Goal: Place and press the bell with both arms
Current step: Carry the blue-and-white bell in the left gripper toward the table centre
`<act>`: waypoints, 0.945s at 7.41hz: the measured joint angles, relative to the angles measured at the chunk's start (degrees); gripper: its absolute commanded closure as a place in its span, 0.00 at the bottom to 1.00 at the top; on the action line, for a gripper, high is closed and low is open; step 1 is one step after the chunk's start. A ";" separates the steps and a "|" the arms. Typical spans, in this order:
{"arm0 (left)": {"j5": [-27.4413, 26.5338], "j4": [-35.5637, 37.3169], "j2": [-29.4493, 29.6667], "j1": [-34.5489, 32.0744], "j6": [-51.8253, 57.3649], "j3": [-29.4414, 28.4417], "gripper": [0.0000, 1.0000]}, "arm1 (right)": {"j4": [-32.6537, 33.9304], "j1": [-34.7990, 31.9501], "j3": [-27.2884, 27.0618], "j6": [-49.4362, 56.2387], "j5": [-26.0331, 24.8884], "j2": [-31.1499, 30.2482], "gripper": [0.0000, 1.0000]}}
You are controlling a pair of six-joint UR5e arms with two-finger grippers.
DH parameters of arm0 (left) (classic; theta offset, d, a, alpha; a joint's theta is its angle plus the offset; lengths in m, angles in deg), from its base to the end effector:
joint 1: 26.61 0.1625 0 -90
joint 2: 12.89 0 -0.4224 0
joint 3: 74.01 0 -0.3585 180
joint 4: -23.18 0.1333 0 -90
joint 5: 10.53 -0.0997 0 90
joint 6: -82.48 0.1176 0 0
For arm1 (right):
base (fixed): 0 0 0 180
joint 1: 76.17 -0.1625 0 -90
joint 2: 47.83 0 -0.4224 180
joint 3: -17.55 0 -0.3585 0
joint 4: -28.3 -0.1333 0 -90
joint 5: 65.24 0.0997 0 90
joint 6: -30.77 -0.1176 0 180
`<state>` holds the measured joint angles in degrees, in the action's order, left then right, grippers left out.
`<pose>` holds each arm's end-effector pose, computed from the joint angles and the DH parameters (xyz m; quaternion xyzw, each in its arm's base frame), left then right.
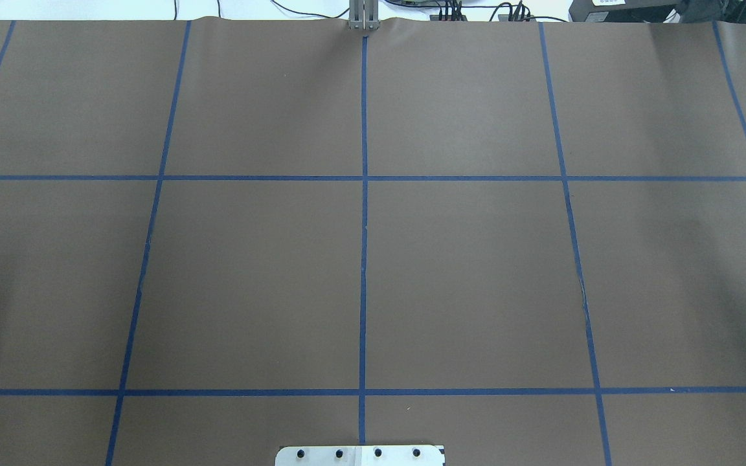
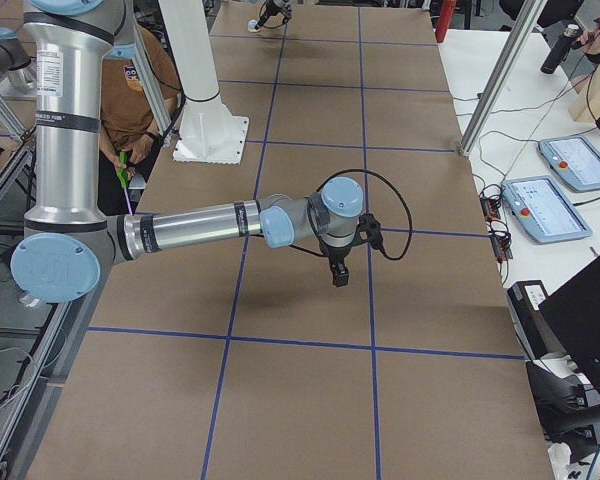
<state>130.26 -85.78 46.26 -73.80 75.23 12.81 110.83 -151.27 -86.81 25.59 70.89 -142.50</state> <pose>0.0761 -0.1442 0.8235 -0.2872 0.3351 0.2199 0.8700 -0.0658 -0.4360 0.5716 0.0676 -0.4054 -0.1353 0.9015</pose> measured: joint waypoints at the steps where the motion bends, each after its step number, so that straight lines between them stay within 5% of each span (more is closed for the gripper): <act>1: 0.38 -0.02 0.00 0.17 -0.08 -0.50 0.00 | 0.00 0.02 -0.11 0.00 0.01 0.00 0.00; 7: 2.77 -0.03 0.08 1.23 -0.54 -1.32 0.08 | 0.00 0.04 -0.26 0.03 0.01 -0.02 0.00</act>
<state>133.03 -85.81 46.34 -72.57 74.69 11.49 110.83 -151.22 -87.07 25.62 70.90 -142.51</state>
